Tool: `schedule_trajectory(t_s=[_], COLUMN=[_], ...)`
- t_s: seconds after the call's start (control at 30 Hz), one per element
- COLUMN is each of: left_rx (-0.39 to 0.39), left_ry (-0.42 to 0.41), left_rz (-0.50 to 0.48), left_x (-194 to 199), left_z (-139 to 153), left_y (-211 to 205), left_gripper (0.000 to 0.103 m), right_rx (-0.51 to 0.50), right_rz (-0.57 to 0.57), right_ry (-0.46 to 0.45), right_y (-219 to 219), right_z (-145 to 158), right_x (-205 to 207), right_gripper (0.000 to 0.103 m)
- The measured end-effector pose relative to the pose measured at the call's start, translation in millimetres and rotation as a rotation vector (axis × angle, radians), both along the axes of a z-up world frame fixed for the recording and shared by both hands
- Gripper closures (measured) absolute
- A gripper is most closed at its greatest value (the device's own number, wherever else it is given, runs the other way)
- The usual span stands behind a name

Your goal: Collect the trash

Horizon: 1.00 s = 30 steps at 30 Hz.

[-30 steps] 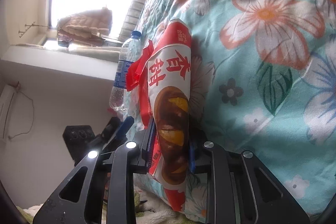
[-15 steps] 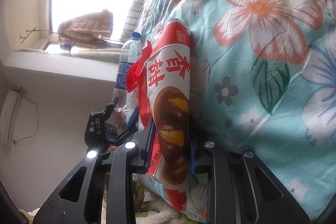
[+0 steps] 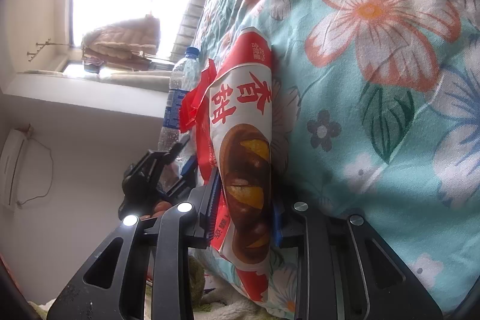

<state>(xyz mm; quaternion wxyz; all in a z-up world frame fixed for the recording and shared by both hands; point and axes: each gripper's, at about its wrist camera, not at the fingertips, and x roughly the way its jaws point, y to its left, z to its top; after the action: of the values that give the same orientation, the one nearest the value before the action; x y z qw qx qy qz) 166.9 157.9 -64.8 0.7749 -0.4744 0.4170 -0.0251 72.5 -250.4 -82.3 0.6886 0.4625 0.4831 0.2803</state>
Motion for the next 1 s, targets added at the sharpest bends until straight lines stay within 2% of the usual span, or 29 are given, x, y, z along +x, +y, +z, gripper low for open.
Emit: schedule_trajectory(t_s=[0.2,0.37,0.43,0.53,0.63,0.7,0.83,1.0], left_rx=[0.157,0.447,0.564,0.733,0.761,0.750,0.688,0.693], left_ry=[-0.054,-0.164,-0.218,-0.306,-0.324,-0.321,-0.281,-0.285], left_rz=[-0.074,-0.214,-0.280,-0.402,-0.470,-0.477,-0.474,-0.471], left_x=[-7.2,-42.7,-60.3,-90.7,-94.6,-92.4,-74.0,-66.7], left_z=[15.7,49.6,65.6,91.8,101.2,97.1,86.7,87.3], left_y=[-14.3,-26.6,-29.3,-35.2,-36.5,-35.9,-40.1,-48.2], left_gripper=[0.092,0.099,0.101,0.101,0.101,0.101,0.101,0.100], right_rx=[-0.002,-0.074,-0.137,-0.285,-0.471,-0.561,-0.608,-0.601], right_rz=[0.001,0.001,0.003,-0.004,-0.006,0.006,0.019,0.022], right_ry=[0.000,-0.023,-0.053,-0.128,-0.214,-0.231,-0.209,-0.210], right_y=[0.4,0.8,-0.3,-3.8,0.4,9.5,20.5,23.0], right_z=[1.1,15.4,29.9,62.5,93.0,99.7,93.1,87.1], right_x=[-0.9,-2.6,-5.3,-12.8,-21.2,-21.9,-18.5,-20.3], right_gripper=[0.077,0.077,0.077,0.078,0.077,0.076,0.072,0.075])
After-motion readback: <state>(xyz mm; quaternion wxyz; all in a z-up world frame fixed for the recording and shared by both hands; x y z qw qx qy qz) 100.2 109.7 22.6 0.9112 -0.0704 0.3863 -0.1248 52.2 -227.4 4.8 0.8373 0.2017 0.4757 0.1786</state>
